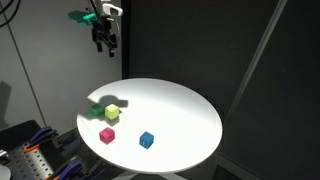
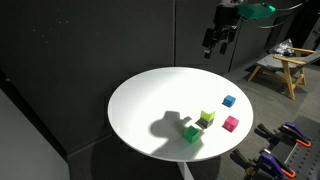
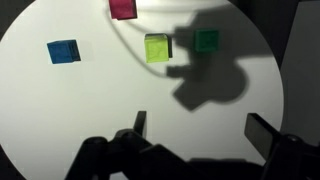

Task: Move the yellow cube from the right and back to the left

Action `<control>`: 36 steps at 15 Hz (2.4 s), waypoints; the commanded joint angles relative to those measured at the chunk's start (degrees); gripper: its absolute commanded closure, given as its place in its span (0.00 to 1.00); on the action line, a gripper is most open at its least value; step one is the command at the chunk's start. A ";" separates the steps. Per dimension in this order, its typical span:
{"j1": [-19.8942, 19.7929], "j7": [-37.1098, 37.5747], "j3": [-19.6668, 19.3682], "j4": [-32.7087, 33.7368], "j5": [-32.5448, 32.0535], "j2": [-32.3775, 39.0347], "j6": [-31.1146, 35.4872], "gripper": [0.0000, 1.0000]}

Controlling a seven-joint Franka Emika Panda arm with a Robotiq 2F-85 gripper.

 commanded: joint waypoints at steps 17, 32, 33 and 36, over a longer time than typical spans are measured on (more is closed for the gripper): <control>-0.11 2.35 -1.03 4.02 -1.46 15.03 3.83 0.00; 0.10 2.43 -2.29 -5.23 -9.80 15.86 16.65 0.00; 0.10 2.40 -2.25 -5.80 -9.18 15.95 17.78 0.00; 0.18 3.32 -2.23 -7.12 -8.76 16.36 20.42 0.00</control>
